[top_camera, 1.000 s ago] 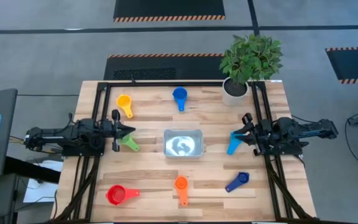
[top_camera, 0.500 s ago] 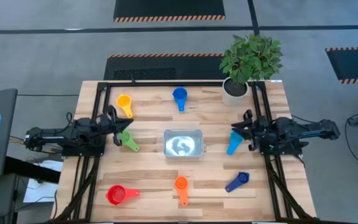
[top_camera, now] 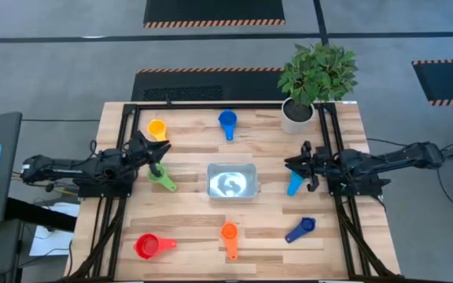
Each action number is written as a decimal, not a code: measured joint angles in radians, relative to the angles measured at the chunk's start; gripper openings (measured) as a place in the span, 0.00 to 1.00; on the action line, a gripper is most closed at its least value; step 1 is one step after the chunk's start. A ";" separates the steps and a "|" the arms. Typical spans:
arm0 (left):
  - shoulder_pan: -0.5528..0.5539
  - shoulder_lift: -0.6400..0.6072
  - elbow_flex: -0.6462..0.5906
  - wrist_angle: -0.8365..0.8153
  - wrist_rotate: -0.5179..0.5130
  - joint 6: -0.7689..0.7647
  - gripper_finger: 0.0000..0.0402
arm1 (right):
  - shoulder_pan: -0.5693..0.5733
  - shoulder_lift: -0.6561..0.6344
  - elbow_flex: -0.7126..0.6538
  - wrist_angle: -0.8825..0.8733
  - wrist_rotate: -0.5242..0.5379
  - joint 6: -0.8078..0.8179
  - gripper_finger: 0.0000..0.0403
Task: Nest measuring cups in basket
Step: Stack the yellow measuring cup on top of the red measuring cup
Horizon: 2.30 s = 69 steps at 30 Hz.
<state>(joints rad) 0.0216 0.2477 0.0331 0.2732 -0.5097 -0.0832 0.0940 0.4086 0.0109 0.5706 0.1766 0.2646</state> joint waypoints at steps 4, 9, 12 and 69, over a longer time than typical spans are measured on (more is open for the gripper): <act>0.000 0.118 0.054 -0.020 -0.113 -0.063 0.30 | 0.000 0.104 0.001 0.130 0.009 -0.011 0.27; 0.047 0.252 0.211 -0.257 -0.166 -0.180 0.36 | -0.006 0.171 0.001 0.218 0.014 -0.083 0.27; 0.116 0.338 0.317 -0.446 -0.178 -0.252 0.37 | -0.019 0.191 0.002 0.233 0.081 -0.027 0.27; -0.360 0.788 0.671 -1.102 0.460 -0.695 0.36 | -0.015 0.639 0.148 0.272 0.159 0.102 0.27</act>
<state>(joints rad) -0.3384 1.0354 0.7044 -0.8285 -0.0500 -0.7778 0.0788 1.0473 0.1585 0.8422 0.3360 0.3668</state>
